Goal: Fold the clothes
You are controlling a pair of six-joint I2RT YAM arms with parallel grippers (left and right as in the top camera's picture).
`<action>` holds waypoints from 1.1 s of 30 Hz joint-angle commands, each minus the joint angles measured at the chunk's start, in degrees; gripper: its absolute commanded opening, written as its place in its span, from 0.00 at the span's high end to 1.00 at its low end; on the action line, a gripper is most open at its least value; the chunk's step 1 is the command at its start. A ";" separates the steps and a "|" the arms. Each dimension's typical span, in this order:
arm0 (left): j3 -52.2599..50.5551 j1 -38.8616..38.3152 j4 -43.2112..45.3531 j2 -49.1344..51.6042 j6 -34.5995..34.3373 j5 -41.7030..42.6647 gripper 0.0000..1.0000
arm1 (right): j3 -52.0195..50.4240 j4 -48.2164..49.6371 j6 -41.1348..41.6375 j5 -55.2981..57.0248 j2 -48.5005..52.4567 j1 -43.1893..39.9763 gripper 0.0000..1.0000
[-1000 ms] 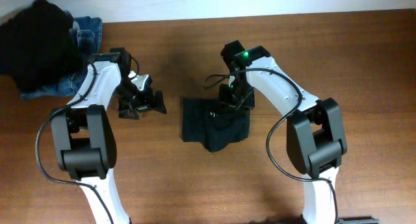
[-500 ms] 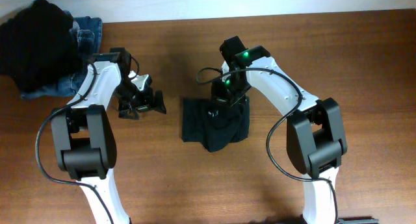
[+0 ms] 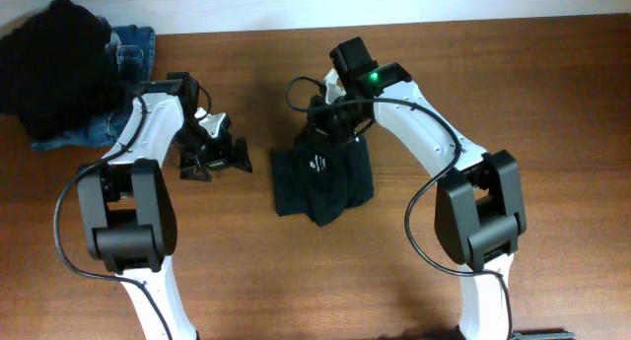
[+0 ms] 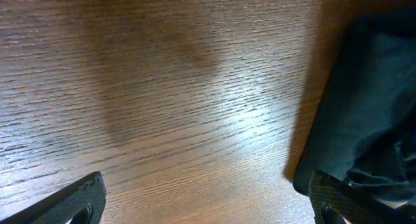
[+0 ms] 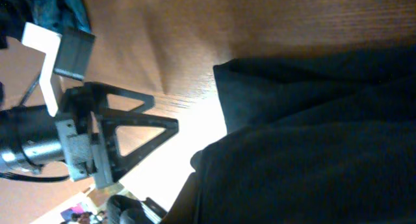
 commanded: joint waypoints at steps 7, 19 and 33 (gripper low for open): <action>-0.20 0.35 0.20 -1.07 -0.42 -0.17 0.01 | 1.25 5.55 12.74 -3.50 -1.53 2.40 0.96; -0.20 0.35 0.76 -1.07 -0.42 -0.20 0.01 | 1.20 7.80 16.48 0.13 -1.53 7.10 0.86; -0.20 0.37 0.52 -1.07 -1.31 -2.60 0.01 | 1.20 7.74 12.76 2.40 -1.53 10.54 0.37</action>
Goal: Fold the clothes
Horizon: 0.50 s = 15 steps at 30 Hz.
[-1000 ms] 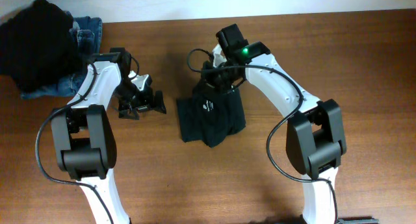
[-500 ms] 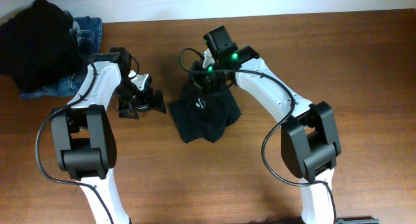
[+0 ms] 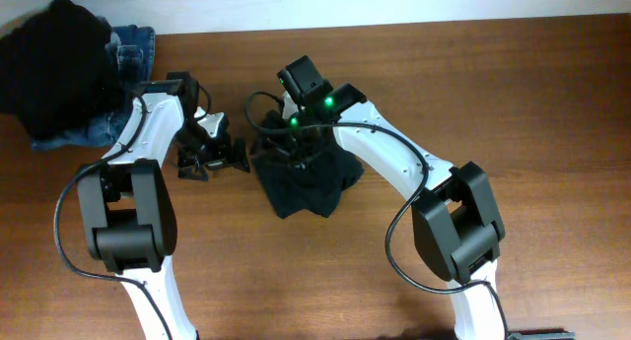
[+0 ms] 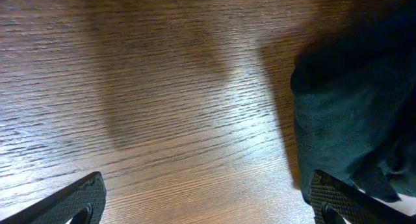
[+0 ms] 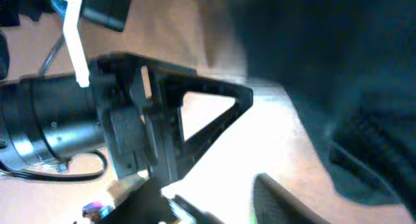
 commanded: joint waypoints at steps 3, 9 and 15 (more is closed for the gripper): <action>-0.20 0.37 -0.07 -1.07 -0.61 -0.94 0.01 | 1.20 -0.04 -3.04 0.24 -1.53 0.24 0.30; -0.20 0.37 -0.33 -1.07 -3.19 -5.70 0.01 | 2.01 -2.40 -12.46 1.68 -1.75 -1.53 0.50; -0.20 0.35 -0.48 -1.07 -3.17 -5.73 0.01 | 9.35 -19.04 -24.17 16.02 -1.75 -6.23 0.42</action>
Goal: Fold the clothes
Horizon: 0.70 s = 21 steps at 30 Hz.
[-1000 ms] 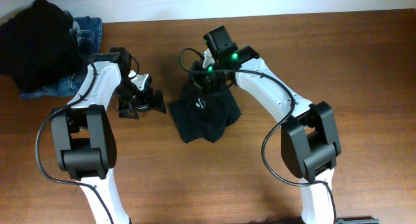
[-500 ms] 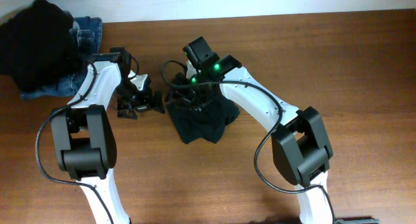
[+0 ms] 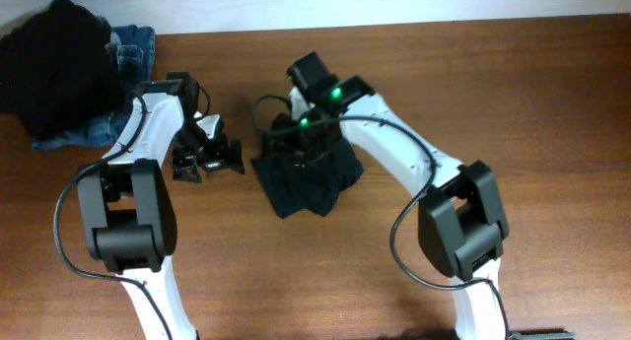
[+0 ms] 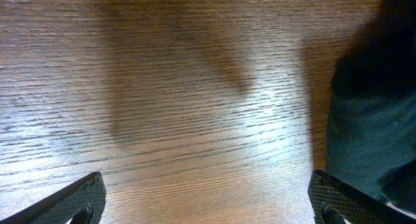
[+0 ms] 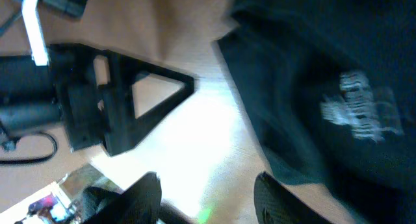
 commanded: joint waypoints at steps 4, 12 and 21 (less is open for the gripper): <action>-0.20 0.35 0.20 -1.07 -0.76 -1.14 0.01 | 6.82 -13.79 -19.41 18.27 -1.70 -5.55 0.25; -0.20 0.35 0.37 -1.07 -0.76 -1.14 0.01 | 6.34 -16.68 -25.03 24.48 0.96 -4.92 0.34; -0.20 0.09 0.39 -1.07 -0.76 -1.14 0.01 | 6.34 -16.46 -27.61 24.65 3.04 1.60 0.39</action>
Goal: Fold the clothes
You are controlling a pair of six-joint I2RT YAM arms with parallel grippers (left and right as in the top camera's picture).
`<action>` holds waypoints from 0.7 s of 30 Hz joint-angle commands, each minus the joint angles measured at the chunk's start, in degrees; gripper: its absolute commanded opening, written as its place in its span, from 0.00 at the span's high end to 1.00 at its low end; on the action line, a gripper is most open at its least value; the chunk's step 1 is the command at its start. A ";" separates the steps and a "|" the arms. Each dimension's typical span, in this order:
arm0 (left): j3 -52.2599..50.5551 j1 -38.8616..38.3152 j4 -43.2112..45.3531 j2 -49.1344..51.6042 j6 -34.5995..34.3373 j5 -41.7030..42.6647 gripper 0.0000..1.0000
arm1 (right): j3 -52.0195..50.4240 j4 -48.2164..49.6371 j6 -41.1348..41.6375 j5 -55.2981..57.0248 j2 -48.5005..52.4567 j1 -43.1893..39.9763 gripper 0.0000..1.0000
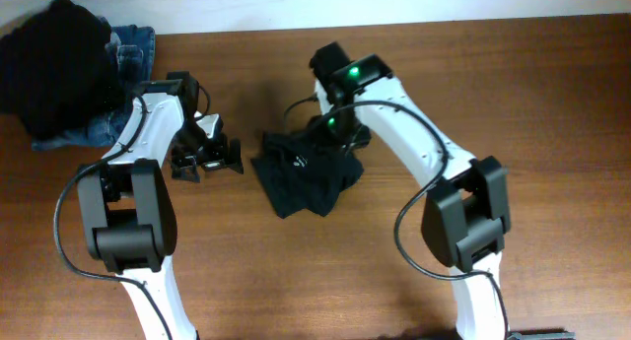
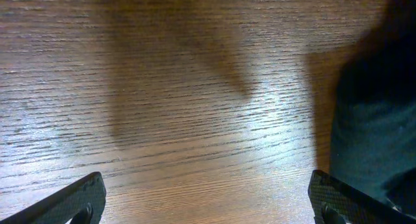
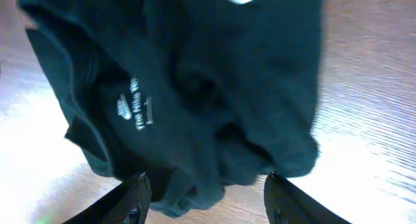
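Note:
A black garment [image 1: 302,179] lies bunched on the wooden table [image 1: 532,103], its white neck label [image 3: 133,108] facing up. My right gripper [image 1: 336,131] hovers over the garment's upper right part. In the right wrist view the right gripper [image 3: 211,199] is open, nothing between its fingertips [image 3: 135,197], and the cloth [image 3: 195,87] lies below. My left gripper [image 1: 208,159] sits low over bare wood left of the garment. The left gripper [image 2: 207,199] is open and empty, with the garment's edge [image 2: 377,133] at the right.
A heap of dark clothes [image 1: 54,69] with blue jeans [image 1: 130,46] lies at the table's far left corner, behind my left arm [image 1: 148,118]. The wall edge [image 1: 296,5] runs along the back of the table.
My right gripper has moved to the right and away from the garment's left side, and now sees the whole bundle from higher up. The garment and the left gripper stayed where they were.
The garment first lay as a flat folded rectangle with my right gripper at its far edge. Then the right gripper was at its left side and the garment sat further left, bunched up. Now the gripper is open above it; the left gripper stayed open beside it throughout.

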 commanded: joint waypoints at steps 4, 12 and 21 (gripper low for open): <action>-0.20 0.09 -0.09 -1.07 -0.59 -0.35 0.01 | 0.55 0.85 -2.29 2.08 0.74 6.54 0.38; -0.20 0.09 -0.11 -1.07 -0.59 -0.37 0.01 | 0.50 3.39 -2.34 2.69 3.69 8.72 0.39; -0.20 0.04 0.15 -1.07 -0.59 -0.37 0.01 | 0.50 4.31 -3.78 3.78 6.08 9.16 0.50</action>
